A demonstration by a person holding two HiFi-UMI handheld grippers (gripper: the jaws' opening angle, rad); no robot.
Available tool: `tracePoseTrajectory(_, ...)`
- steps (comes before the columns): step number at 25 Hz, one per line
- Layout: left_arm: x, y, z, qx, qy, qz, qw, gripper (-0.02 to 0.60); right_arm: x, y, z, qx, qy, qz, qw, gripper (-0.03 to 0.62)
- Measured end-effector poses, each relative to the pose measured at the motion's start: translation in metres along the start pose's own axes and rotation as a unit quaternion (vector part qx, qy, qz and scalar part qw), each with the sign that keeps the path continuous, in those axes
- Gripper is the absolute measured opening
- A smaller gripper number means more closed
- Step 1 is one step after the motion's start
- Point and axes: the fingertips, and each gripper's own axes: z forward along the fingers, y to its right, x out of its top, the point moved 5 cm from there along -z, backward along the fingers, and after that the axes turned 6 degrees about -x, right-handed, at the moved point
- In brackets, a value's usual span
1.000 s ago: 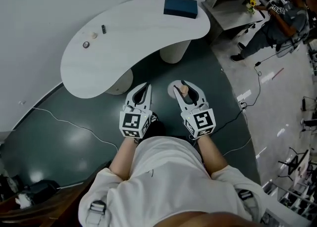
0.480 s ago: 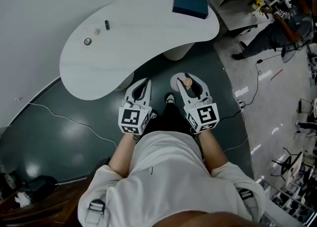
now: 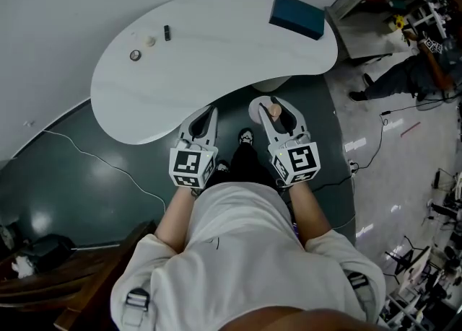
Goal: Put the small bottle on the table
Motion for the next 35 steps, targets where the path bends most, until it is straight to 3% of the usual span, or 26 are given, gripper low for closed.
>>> tracePoseTrajectory(16,0.014,-0.037,0.139,0.059,-0.033,-0.035,0.9971,0.012,0.006,0.121,0.117,0.044,-0.022,-0.020,0.999,0.124)
tracePoseTrajectory(24,0.010,-0.065,0.163,0.073,-0.054,-0.047,0.9947,0.012,0.002,0.137,0.164,0.053,-0.041,-0.011,0.998,0.124)
tracePoseTrajectory(35,0.007,-0.134,0.207,0.056,-0.082,-0.056,0.9935,0.012,0.001,0.149,0.249,0.037,-0.063,-0.012,0.997,0.124)
